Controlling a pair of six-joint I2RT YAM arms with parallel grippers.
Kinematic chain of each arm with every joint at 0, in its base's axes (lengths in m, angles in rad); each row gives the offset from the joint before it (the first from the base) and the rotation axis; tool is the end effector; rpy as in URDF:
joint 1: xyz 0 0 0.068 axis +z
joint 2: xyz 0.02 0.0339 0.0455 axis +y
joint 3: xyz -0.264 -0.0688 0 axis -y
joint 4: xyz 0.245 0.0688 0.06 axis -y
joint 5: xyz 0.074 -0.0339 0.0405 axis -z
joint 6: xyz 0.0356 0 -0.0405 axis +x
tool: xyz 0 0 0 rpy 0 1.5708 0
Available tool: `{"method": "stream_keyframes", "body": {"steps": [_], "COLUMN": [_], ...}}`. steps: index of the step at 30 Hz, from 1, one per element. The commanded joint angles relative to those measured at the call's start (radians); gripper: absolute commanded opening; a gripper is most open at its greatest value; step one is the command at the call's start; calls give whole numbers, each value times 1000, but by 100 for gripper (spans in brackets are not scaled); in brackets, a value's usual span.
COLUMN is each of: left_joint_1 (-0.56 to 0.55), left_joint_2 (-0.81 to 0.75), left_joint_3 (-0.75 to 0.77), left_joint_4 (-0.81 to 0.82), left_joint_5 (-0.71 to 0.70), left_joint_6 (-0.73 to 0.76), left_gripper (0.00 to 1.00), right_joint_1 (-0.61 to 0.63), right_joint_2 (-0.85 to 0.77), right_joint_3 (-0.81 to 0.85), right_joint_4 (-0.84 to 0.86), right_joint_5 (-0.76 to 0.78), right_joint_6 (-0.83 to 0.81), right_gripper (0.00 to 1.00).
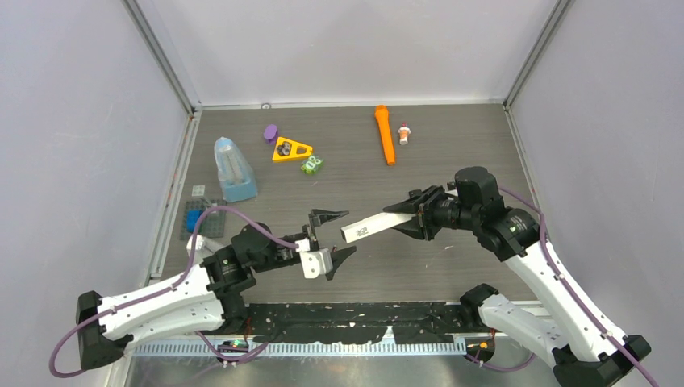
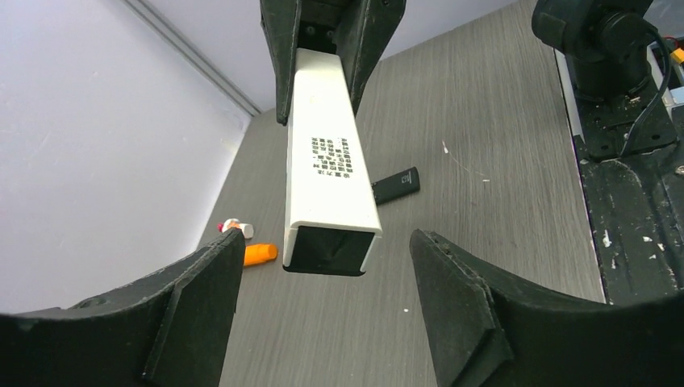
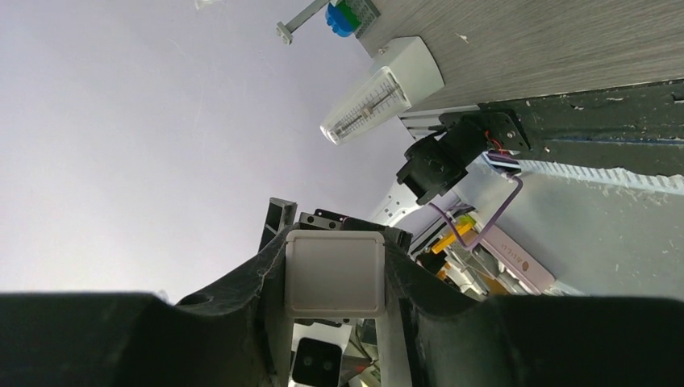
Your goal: Load the batteries into the remote control
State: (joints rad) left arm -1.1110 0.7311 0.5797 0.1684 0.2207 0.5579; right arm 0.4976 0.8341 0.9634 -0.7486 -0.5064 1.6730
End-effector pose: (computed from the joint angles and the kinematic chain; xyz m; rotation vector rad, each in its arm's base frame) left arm 0.0744 -0.1678 0.3140 1.2872 0.9270 -0.6058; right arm 0.1354 0.0932 0.3391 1.1915 2.4345 1.5487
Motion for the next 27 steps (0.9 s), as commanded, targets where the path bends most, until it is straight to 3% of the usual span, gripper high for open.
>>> {"method": "stream_keyframes", "body": {"steps": [1, 9, 21, 27], "left_joint_1": [-4, -6, -28, -38], "left_joint_2": [3, -3, 41, 43], "left_joint_3": [43, 38, 60, 71], "left_joint_4": [95, 148, 167, 201], "left_joint_5": [20, 90, 125, 124], "left_joint_6": [-5, -24, -30, -39], "left_gripper": [73, 72, 55, 54], "right_joint_1": [4, 3, 4, 4], "right_joint_2": [-37, -99, -121, -136], "right_joint_3": [-6, -56, -69, -83], "right_joint_4": [47, 50, 71, 96], "right_joint_5": [-42, -61, -92, -94], "right_joint_6": [51, 107, 132, 147], "right_gripper": [5, 5, 5, 5]}}
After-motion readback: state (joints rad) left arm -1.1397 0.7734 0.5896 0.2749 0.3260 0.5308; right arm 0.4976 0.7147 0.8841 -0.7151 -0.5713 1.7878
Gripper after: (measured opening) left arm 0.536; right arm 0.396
